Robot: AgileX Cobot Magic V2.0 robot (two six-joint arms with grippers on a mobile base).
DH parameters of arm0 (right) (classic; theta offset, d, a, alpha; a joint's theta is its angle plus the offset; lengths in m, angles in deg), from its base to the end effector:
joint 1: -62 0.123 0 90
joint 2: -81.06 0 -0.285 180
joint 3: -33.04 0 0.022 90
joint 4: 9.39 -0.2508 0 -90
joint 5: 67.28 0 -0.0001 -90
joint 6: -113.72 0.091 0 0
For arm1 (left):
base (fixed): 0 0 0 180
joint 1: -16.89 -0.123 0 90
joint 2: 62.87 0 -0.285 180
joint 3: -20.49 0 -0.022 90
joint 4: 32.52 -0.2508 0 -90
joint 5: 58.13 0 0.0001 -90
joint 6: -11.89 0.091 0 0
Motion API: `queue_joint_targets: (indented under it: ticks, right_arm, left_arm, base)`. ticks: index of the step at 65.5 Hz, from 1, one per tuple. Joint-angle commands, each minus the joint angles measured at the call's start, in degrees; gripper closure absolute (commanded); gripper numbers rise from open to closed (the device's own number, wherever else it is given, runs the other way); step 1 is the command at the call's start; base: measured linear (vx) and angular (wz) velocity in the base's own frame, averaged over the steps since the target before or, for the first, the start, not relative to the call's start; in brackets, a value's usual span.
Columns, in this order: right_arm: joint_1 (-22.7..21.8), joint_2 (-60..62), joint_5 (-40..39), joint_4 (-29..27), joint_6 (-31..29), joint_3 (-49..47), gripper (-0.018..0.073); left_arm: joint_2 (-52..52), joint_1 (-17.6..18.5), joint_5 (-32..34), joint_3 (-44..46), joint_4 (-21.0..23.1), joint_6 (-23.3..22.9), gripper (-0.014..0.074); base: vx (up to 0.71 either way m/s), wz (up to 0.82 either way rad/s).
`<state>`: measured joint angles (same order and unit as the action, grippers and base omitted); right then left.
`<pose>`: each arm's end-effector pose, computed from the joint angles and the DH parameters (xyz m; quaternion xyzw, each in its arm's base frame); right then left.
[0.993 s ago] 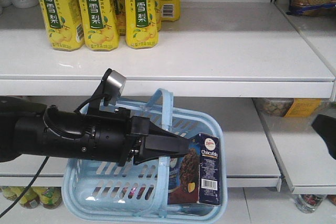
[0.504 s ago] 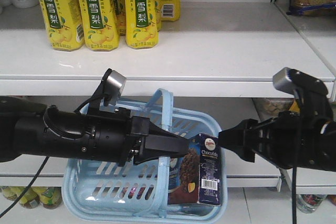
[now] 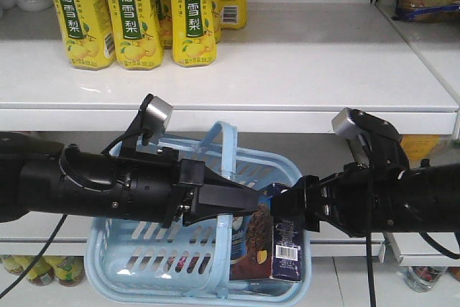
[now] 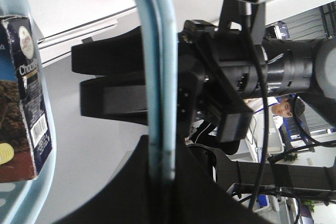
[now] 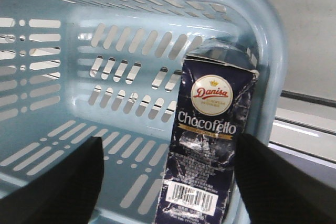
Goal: Left arm holds basket, right arm returns cookies
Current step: 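Lower the right gripper into the basket around the Danisa cookie box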
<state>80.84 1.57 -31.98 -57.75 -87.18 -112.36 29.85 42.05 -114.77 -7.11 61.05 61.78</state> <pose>0.2139 0.1146 0.2587 -0.0546 0.9159 0.3122 0.2464 0.2272 -0.1906 0.2789 0.1120 0.7771 -0.6009 0.1503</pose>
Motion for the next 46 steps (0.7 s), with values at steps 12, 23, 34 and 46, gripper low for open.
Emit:
queue_joint_targets:
  ticks: [12, 23, 34, 46]
  right_arm:
    - [0.1, -1.7, -3.0, -2.2, -2.9, -1.8, 0.0032]
    - [0.1, -3.6, -2.8, -3.5, -4.6, -1.8, 0.0032]
    - [0.1, -4.9, -2.2, -6.5, -7.8, -1.8, 0.0032]
    - [0.1, -6.3, -2.0, -7.5, -9.0, -1.8, 0.0032]
  left_arm:
    - [-2.4, -0.1, -0.6, 2.1, 8.4, 1.4, 0.0599]
    - [-2.4, -0.1, -0.6, 2.1, 8.4, 1.4, 0.0599]
    - [-2.4, -0.1, -0.6, 2.1, 8.4, 1.4, 0.0599]
    - [-2.4, -0.1, -0.6, 2.1, 8.4, 1.4, 0.0599]
  base:
    - [0.0, 0.0]
    - [0.0, 0.0]
    - [0.0, 0.0]
    - [0.0, 0.0]
